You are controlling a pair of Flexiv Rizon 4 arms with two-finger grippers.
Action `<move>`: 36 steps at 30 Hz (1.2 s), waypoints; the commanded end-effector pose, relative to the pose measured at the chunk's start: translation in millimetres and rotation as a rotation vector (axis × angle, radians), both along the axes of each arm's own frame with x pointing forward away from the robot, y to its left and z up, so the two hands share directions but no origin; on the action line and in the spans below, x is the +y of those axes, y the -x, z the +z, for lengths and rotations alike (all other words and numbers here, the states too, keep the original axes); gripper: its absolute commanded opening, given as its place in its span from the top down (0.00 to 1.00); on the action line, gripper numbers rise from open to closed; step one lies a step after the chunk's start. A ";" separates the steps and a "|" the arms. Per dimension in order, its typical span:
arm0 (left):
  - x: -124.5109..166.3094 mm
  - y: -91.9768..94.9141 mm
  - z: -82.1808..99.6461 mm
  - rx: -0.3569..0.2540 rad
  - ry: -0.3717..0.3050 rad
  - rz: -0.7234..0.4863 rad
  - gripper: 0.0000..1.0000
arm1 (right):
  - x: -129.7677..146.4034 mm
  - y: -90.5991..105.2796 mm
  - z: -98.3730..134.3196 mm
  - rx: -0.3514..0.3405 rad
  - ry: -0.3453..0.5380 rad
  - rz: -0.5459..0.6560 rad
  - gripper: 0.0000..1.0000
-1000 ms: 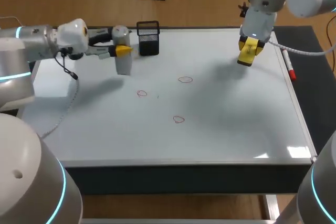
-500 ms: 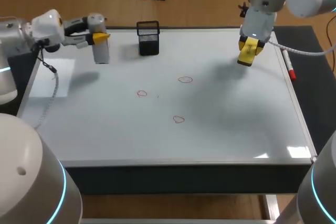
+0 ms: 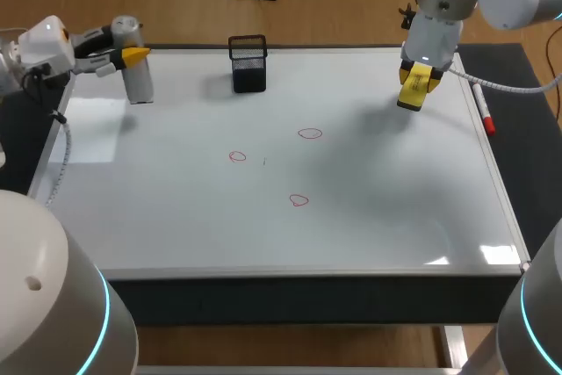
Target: Pick up the inspection probe, press it on each red-marked spot on the whiteboard one by one, put down the probe, pick up the eraser, and wipe off all the red marks.
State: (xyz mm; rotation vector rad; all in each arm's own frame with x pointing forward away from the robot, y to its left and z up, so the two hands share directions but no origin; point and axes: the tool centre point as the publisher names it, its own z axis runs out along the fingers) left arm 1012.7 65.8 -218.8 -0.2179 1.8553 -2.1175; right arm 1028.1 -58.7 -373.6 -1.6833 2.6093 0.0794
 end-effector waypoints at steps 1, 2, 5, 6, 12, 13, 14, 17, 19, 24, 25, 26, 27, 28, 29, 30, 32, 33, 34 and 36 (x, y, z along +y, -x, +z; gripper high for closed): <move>6.9 0.4 -1.3 0.006 0.010 0.006 1.00 | -0.6 -0.5 1.0 0.000 0.003 0.002 1.00; 9.0 -0.1 -1.7 0.007 0.008 0.008 1.00 | -0.6 -0.5 1.0 0.000 0.003 0.002 1.00; 11.7 0.0 -1.6 0.010 0.009 0.009 1.00 | -0.6 -0.5 1.0 0.000 0.003 0.002 1.00; 11.7 0.0 -1.6 0.010 0.009 0.009 1.00 | -0.6 -0.5 1.0 0.000 0.003 0.002 1.00; 11.7 0.0 -1.6 0.010 0.009 0.009 1.00 | -0.6 -0.5 1.0 0.000 0.003 0.002 1.00; 11.7 0.0 -1.6 0.010 0.009 0.009 1.00 | -0.6 -0.5 1.0 0.000 0.003 0.002 1.00; 11.7 0.0 -1.6 0.010 0.009 0.009 1.00 | -0.6 -0.5 1.0 0.000 0.003 0.002 1.00; 11.7 0.0 -1.6 0.010 0.009 0.009 1.00 | -0.6 -0.5 1.0 0.000 0.003 0.002 1.00; 11.7 0.0 -1.6 0.010 0.009 0.009 1.00 | -0.6 -0.5 1.0 0.000 0.003 0.002 1.00; 11.7 0.0 -1.6 0.010 0.009 0.009 1.00 | 12.1 8.6 7.8 -0.016 -0.004 0.027 1.00; 11.7 0.0 -1.6 0.010 0.009 0.009 1.00 | 15.6 10.8 10.1 -0.019 -0.005 0.034 1.00; 11.7 0.0 -1.6 0.010 0.009 0.009 1.00 | 22.0 14.8 14.9 -0.028 -0.008 0.049 1.00; 11.7 0.0 -1.6 0.010 0.009 0.009 1.00 | 27.4 17.8 18.6 -0.034 -0.014 0.060 1.00; 11.7 0.0 -1.6 0.010 0.009 0.009 1.00 | 32.8 21.2 22.2 -0.042 -0.010 0.074 1.00; 11.7 0.0 -1.6 0.010 0.009 0.009 1.00 | 39.2 24.7 26.4 -0.053 0.003 0.088 1.00; 11.7 0.0 -1.6 0.010 0.009 0.009 1.00 | 44.9 27.8 29.8 -0.061 0.008 0.104 1.00; 11.7 0.0 -1.6 0.010 0.009 0.009 1.00 | 57.7 35.7 35.6 -0.070 0.020 0.141 1.00; 11.7 0.0 -1.6 0.010 0.009 0.009 1.00 | 64.5 39.7 37.5 -0.077 0.027 0.160 1.00; 11.7 0.0 -1.6 0.010 0.009 0.009 1.00 | 70.8 43.2 38.7 -0.081 0.025 0.175 1.00; 11.7 0.0 -1.6 0.010 0.009 0.009 1.00 | 83.4 51.0 40.7 -0.091 0.026 0.202 1.00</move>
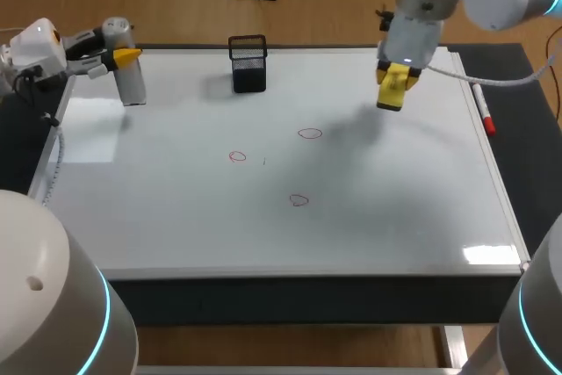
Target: Pick up the inspection probe, press it on each red-marked spot on the whiteboard one by one, put down the probe, pick up the eraser, and wipe off all the red marks.
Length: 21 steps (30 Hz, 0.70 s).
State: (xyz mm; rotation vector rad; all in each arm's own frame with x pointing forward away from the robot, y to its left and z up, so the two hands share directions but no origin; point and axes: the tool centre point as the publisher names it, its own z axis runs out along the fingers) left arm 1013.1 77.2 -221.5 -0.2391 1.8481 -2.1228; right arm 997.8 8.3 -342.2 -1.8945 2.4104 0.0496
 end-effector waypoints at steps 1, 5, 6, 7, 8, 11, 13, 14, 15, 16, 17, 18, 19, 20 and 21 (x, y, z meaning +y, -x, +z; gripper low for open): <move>0.3 0.4 1.1 0.000 0.000 0.000 1.00 | 23.3 24.8 9.8 -0.047 0.028 0.032 1.00; 0.3 0.4 1.1 0.000 0.000 0.000 1.00 | 50.1 40.6 8.1 -0.053 0.030 0.090 1.00; 0.3 0.4 1.1 0.000 0.000 0.000 1.00 | 57.0 44.8 7.2 -0.052 0.031 0.103 1.00; 0.3 0.4 1.1 0.000 0.000 0.000 1.00 | 63.8 48.4 6.1 -0.048 0.028 0.119 1.00; 0.3 0.4 1.1 0.000 0.000 0.000 1.00 | 70.0 50.7 4.5 -0.047 0.033 0.130 1.00; 0.3 0.4 1.1 0.000 0.000 0.000 1.00 | 92.5 61.3 0.5 -0.036 0.030 0.170 1.00; 0.3 0.4 1.1 0.000 0.000 0.000 1.00 | 108.0 68.4 -2.0 -0.033 0.030 0.198 1.00; 0.3 0.4 1.1 0.000 0.000 0.000 1.00 | 115.2 71.5 -2.7 -0.033 0.029 0.210 1.00; 0.3 0.4 1.1 0.000 0.000 0.000 1.00 | 123.0 74.6 -3.6 -0.030 0.027 0.222 1.00; 0.3 0.4 1.1 0.000 0.000 0.000 1.00 | 130.0 76.9 -4.5 -0.027 0.023 0.228 1.00; 0.3 0.4 1.1 0.000 0.000 0.000 1.00 | 136.5 78.7 -5.5 -0.021 0.020 0.241 1.00; 0.3 0.4 1.1 0.000 0.000 0.000 1.00 | 143.1 79.8 -7.1 -0.017 0.021 0.252 1.00; 0.3 0.4 1.1 0.000 0.000 0.000 1.00 | 149.7 81.6 -8.0 -0.009 0.015 0.265 1.00; 0.3 0.4 1.1 0.000 0.000 0.000 1.00 | 156.5 83.6 -8.5 -0.002 0.009 0.277 1.00; 0.3 0.4 1.1 0.000 0.000 0.000 1.00 | 163.2 85.5 -9.1 -0.001 0.014 0.288 1.00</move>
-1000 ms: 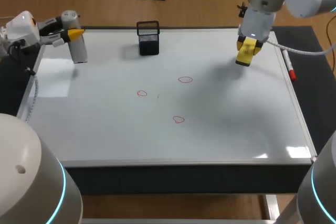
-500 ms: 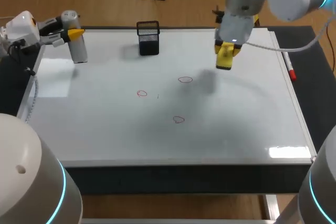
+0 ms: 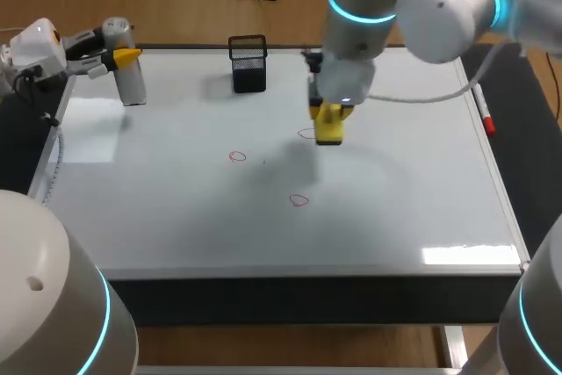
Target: Pick up the inspection probe, press it on each red-marked spot on the whiteboard one by one, put down the probe, pick up the eraser, and wipe off all the red marks.
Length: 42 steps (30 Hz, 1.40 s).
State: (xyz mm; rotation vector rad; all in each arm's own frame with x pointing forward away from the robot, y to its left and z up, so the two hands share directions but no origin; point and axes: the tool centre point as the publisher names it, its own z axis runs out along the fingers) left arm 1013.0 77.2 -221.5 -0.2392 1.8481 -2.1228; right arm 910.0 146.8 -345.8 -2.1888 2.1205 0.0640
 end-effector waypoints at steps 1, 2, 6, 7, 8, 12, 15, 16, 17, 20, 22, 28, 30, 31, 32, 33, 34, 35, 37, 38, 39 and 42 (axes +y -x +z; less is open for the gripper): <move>0.3 0.4 1.1 0.000 0.000 0.000 1.00 | 31.3 -0.6 -5.9 0.016 0.031 0.029 1.00; 0.3 0.4 1.1 0.000 0.000 0.000 1.00 | 37.4 0.9 -6.3 0.019 0.028 0.039 1.00; 0.3 0.4 1.1 0.000 0.000 0.000 1.00 | 63.1 5.3 -7.8 0.023 0.024 0.068 1.00; 0.3 0.4 1.1 0.000 0.000 0.000 1.00 | 70.5 5.8 -8.3 0.027 0.019 0.076 1.00; 0.3 0.4 1.1 0.000 0.000 0.000 1.00 | 76.5 6.4 -8.8 0.027 0.018 0.080 1.00; 0.3 0.4 1.1 0.000 0.000 0.000 1.00 | 100.1 7.6 -12.3 0.031 0.016 0.097 1.00; 0.3 0.4 1.1 0.000 0.000 0.000 1.00 | 115.4 6.9 -14.7 0.040 0.009 0.100 1.00; 0.3 0.4 1.1 0.000 0.000 0.000 1.00 | 120.6 6.8 -14.8 0.043 0.006 0.101 1.00; 0.3 0.4 1.1 0.000 0.000 0.000 1.00 | 125.3 6.6 -15.0 0.043 0.005 0.101 1.00; 0.3 0.4 1.1 0.000 0.000 0.000 1.00 | 138.6 6.0 -16.7 0.044 -0.002 0.097 1.00; 0.3 0.4 1.1 0.000 0.000 0.000 1.00 | 147.7 6.9 -19.6 0.045 -0.013 0.091 1.00; 0.3 0.4 1.1 0.000 0.000 0.000 1.00 | 174.0 10.8 -31.5 0.051 -0.003 0.086 1.00; 0.3 0.4 1.1 0.000 0.000 0.000 1.00 | 181.2 13.6 -34.4 0.049 0.002 0.085 1.00; 0.3 0.4 1.1 0.000 0.000 0.000 1.00 | 184.3 14.3 -35.9 0.052 0.000 0.090 1.00; 0.3 0.4 1.1 0.000 0.000 0.000 1.00 | 187.6 15.5 -37.3 0.054 -0.019 0.101 1.00; 0.3 0.4 1.1 0.000 0.000 0.000 1.00 | 190.0 16.3 -39.0 0.041 -0.004 0.093 1.00; 0.3 0.4 1.1 0.000 0.000 0.000 1.00 | 192.5 17.1 -41.2 0.036 0.006 0.098 1.00; 0.3 0.4 1.1 0.000 0.000 0.000 1.00 | 194.2 17.1 -43.1 0.042 0.003 0.099 1.00; 0.3 0.4 1.1 0.000 0.000 0.000 1.00 | 196.7 17.0 -46.1 0.045 0.005 0.100 1.00; 0.3 0.4 1.1 0.000 0.000 0.000 1.00 | 197.6 17.1 -47.4 0.049 0.007 0.102 1.00; 0.3 0.4 1.1 0.000 0.000 0.000 1.00 | 198.1 17.1 -48.0 0.050 0.009 0.102 1.00; 0.3 0.4 1.1 0.000 0.000 0.000 1.00 | 199.4 15.9 -50.7 0.053 0.012 0.101 1.00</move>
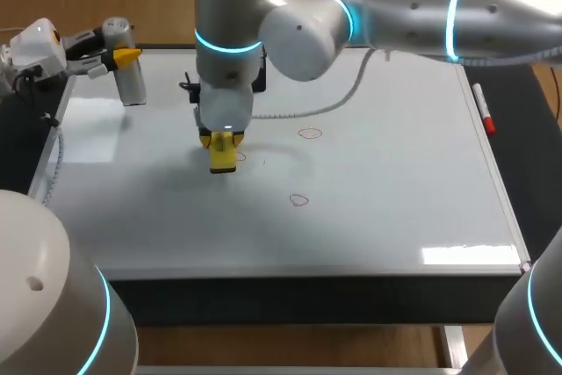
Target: Pick up the inspection probe, press it on each red-marked spot on the whiteboard one by one, put down the probe, pick up the eraser, and wipe off all the red marks.
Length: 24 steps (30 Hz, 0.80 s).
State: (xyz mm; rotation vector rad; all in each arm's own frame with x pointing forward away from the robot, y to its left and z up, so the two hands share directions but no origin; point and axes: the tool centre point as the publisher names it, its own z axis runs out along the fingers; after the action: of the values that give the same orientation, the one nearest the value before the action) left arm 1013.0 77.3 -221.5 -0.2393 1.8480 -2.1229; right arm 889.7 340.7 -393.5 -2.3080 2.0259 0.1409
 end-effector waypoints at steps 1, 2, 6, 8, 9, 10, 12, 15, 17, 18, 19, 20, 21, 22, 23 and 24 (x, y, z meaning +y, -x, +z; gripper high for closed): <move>0.3 0.4 1.1 0.000 0.000 0.000 1.00 | 5.7 -4.4 -3.2 0.003 0.024 0.000 1.00; 0.3 0.4 1.1 0.000 0.000 0.000 1.00 | 6.2 -4.1 -3.6 0.004 0.021 0.003 1.00; 0.3 0.4 1.1 0.000 0.000 0.000 1.00 | 7.6 -4.4 -8.3 0.007 0.023 0.006 1.00; 0.3 0.4 1.1 0.000 0.000 0.000 1.00 | 8.0 -4.9 -10.7 0.011 0.025 0.008 1.00; 0.3 0.4 1.1 0.000 0.000 0.000 1.00 | 8.2 -5.3 -12.1 0.014 0.027 0.008 1.00; 0.3 0.4 1.1 0.000 0.000 0.000 1.00 | 8.2 -5.6 -13.4 0.015 0.028 0.008 1.00; 0.3 0.4 1.1 0.000 0.000 0.000 1.00 | 8.1 -6.2 -15.6 0.020 0.031 0.009 1.00; 0.3 0.4 1.1 0.000 0.000 0.000 1.00 | 7.9 -7.1 -17.6 0.026 0.033 0.009 1.00; 0.3 0.4 1.1 0.000 0.000 0.000 1.00 | 7.9 -7.0 -19.1 0.032 0.038 0.016 1.00; 0.3 0.4 1.1 0.000 0.000 0.000 1.00 | 8.0 -7.0 -19.9 0.032 0.038 0.017 1.00; 0.3 0.4 1.1 0.000 0.000 0.000 1.00 | 7.9 -7.4 -21.3 0.033 0.040 0.017 1.00; 0.3 0.4 1.1 0.000 0.000 0.000 1.00 | 7.8 -7.6 -21.9 0.035 0.041 0.018 1.00; 0.3 0.4 1.1 0.000 0.000 0.000 1.00 | 7.8 -7.5 -22.7 0.037 0.041 0.019 1.00; 0.3 0.4 1.1 0.000 0.000 0.000 1.00 | 7.7 -7.6 -23.7 0.039 0.042 0.018 1.00; 0.3 0.4 1.1 0.000 0.000 0.000 1.00 | 7.6 -7.8 -24.6 0.041 0.042 0.018 1.00; 0.3 0.4 1.1 0.000 0.000 0.000 1.00 | 7.7 -8.0 -26.0 0.044 0.043 0.020 1.00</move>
State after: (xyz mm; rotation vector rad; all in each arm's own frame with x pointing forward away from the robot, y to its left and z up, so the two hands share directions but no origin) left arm 1013.0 77.3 -221.5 -0.2393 1.8481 -2.1229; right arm 894.3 346.2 -416.9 -2.3633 2.0445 0.1524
